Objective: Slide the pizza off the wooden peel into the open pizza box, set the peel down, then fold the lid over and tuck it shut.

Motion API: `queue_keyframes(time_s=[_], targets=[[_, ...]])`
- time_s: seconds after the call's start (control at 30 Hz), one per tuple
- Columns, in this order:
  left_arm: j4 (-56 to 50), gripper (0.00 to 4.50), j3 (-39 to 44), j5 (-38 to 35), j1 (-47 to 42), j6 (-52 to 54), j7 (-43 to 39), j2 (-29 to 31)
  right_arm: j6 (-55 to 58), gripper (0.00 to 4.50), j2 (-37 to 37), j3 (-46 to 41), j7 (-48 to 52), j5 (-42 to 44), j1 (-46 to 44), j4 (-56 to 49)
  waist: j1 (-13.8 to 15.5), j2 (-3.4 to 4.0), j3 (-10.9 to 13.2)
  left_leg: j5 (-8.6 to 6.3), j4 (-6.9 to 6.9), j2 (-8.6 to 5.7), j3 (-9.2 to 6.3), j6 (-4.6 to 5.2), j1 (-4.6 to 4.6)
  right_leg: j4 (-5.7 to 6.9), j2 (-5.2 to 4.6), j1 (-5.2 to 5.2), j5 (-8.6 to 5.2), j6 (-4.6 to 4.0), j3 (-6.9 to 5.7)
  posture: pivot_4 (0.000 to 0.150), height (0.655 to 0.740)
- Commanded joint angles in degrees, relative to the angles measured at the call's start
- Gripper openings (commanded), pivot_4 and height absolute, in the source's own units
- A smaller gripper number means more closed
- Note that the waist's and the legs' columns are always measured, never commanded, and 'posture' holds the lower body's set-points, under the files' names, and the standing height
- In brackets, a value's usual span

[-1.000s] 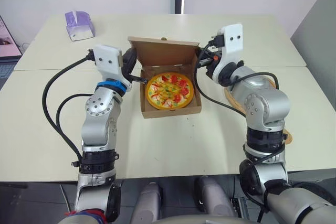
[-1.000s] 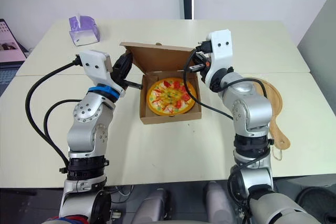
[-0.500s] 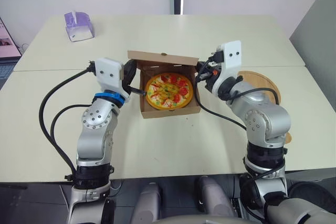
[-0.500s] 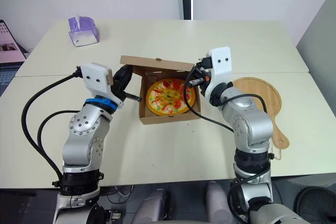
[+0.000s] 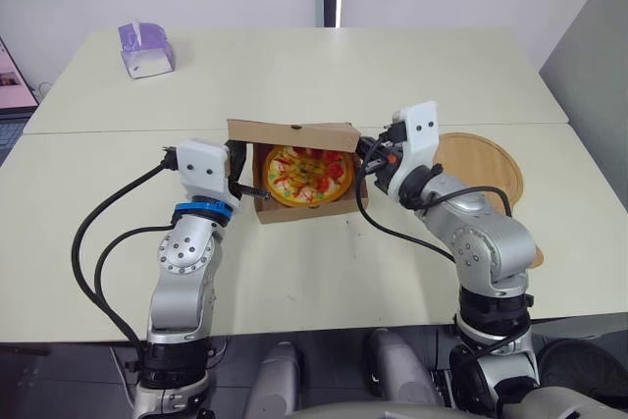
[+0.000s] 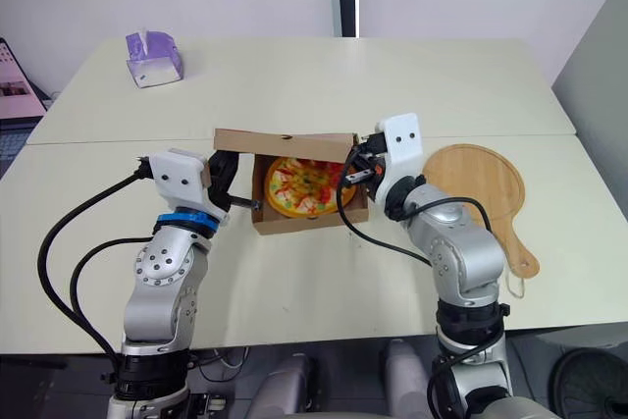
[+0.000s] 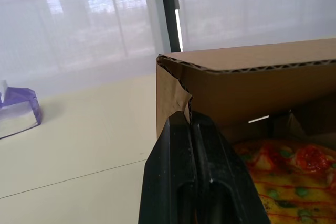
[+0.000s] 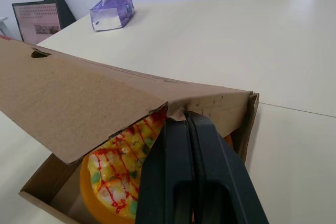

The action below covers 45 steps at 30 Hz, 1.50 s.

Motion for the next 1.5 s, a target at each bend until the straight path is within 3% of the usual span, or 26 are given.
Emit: queue_keyframes(time_s=[0.03,0.33,0.43,0.6,0.73,0.93,1.1,1.23,1.37,1.5], targets=[[-3.79,0.03,0.35,-0.13,-0.72,-1.83,-0.40,1.00,-1.01,0.00,0.40,1.46,0.15,1.52,0.15,-1.26,0.00,0.00,0.00,0.00,0.00,0.00,-0.01,0.00,-0.01,-0.01,0.00,0.00,0.00,0.00,0.00,0.150,0.7400],[-4.15,0.03,0.35,-0.29,-0.04,-0.73,-0.71,1.40,-2.09,0.00,-0.06,2.47,0.62,1.56,0.86,-1.01,0.01,0.00,0.00,0.00,0.00,0.00,-0.02,0.00,-0.02,-0.04,0.00,0.02,0.00,0.00,-0.01,0.150,0.7400],[-3.57,0.00,0.23,-0.29,-0.17,-0.83,-0.67,1.23,-2.24,0.59,-0.65,2.73,1.71,2.56,1.05,-1.79,0.02,0.00,0.00,0.00,0.00,0.00,-0.02,0.00,-0.02,-0.05,0.00,0.03,0.00,0.00,-0.01,0.150,0.7400],[-2.72,0.00,0.99,-0.99,-0.03,-0.64,-0.30,0.85,-3.54,2.32,-4.49,1.76,4.38,3.77,0.86,-2.23,0.32,0.00,0.00,0.00,0.01,-0.02,-0.04,0.00,-0.03,-0.08,-0.01,0.06,0.00,0.00,-0.03,0.150,0.7400],[-1.53,0.00,2.02,-1.27,1.23,-2.08,-1.25,1.84,-6.70,3.72,-12.42,0.95,11.89,5.72,1.48,-1.37,0.67,0.00,0.00,0.00,0.02,-0.05,-0.03,0.00,-0.03,-0.19,-0.03,0.11,0.00,0.01,-0.03,0.150,0.7400],[-0.30,0.00,2.14,-1.81,2.07,-3.01,-2.81,2.62,-9.80,3.72,-23.38,-1.64,24.20,9.66,1.67,2.89,0.72,0.00,0.00,0.00,0.02,-0.03,-0.03,0.01,-0.02,-0.19,-0.02,0.14,0.00,0.01,-0.05,0.150,0.7400],[1.15,0.00,1.89,-2.15,2.10,-4.12,-3.68,2.94,-19.22,3.72,-29.29,-2.32,31.97,8.21,-5.27,16.54,0.57,0.00,0.01,0.01,0.04,-0.05,0.03,0.02,0.01,-0.26,-0.03,0.19,0.00,0.01,-0.03,0.150,0.7400],[2.00,0.00,1.74,-2.19,1.80,-4.82,-3.58,2.87,-27.17,2.79,-28.15,-2.50,33.29,6.21,-14.59,29.64,0.52,0.00,0.01,0.06,0.00,0.00,0.06,0.10,0.06,-0.22,0.01,0.18,0.00,0.00,-0.01,0.150,0.7400],[2.38,0.00,1.36,-2.71,1.90,-5.08,-3.40,2.07,-29.78,1.35,-22.65,-2.52,34.06,7.51,-22.85,39.40,0.61,0.00,0.01,0.05,0.02,-0.01,0.07,0.10,0.04,-0.23,-0.01,0.18,0.01,0.00,0.02,0.150,0.7400],[1.93,0.00,0.88,-3.09,2.43,-4.96,-3.35,1.46,-29.69,0.02,-18.97,-1.28,35.77,7.14,-24.53,42.61,0.92,0.00,0.01,0.05,0.00,0.00,-0.01,0.09,-0.01,-0.21,-0.03,0.14,0.05,-0.07,-0.05,0.150,0.7400]])
